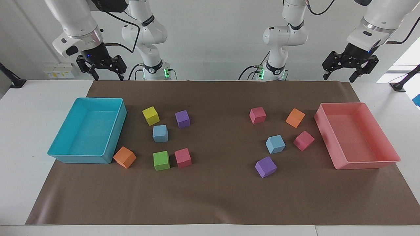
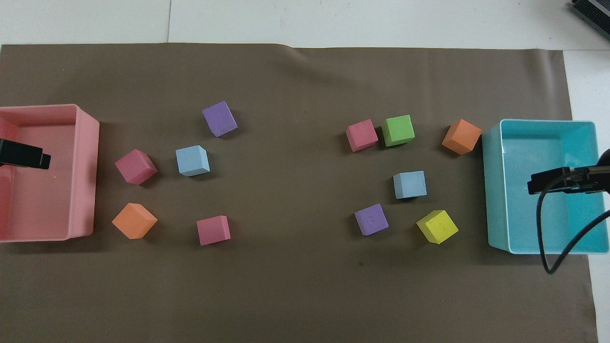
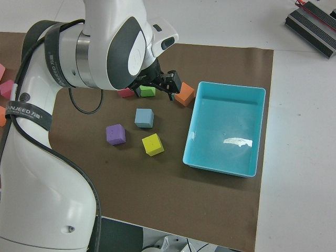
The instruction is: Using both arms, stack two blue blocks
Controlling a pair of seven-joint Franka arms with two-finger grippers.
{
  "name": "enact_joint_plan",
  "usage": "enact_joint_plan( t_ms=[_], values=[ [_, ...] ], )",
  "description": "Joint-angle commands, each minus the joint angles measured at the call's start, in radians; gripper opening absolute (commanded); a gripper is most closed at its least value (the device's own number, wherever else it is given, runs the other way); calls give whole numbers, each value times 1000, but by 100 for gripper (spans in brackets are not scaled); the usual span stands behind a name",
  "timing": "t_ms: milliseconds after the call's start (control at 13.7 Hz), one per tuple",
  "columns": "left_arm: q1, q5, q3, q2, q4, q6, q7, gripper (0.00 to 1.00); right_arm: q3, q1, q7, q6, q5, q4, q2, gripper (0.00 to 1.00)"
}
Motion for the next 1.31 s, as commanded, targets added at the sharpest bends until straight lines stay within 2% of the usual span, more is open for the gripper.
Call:
enact_joint_plan(
  t_ms=[0, 146, 730, 876, 1094, 1240],
  values=[
    [8, 11, -3, 9, 1, 20, 16, 100, -4, 0, -13, 25, 17, -43, -30, 100],
    [9, 8, -3, 32, 15, 45, 16, 100, -2, 3, -8, 29, 17, -46, -27, 100],
    [3, 2, -3, 20, 6, 51, 13, 100, 6, 24, 42, 58, 20, -105, -31, 100],
    [3, 2, -3, 18, 4, 42, 16, 100, 7, 30, 38, 104, 20, -148, -28, 100],
    [6, 2, -3, 18, 4, 42, 19, 100, 9, 59, 32, 214, 43, -265, -28, 100],
    [6, 2, -3, 17, 2, 39, 21, 100, 7, 90, 4, 296, 45, -294, 7, 100]
  ],
)
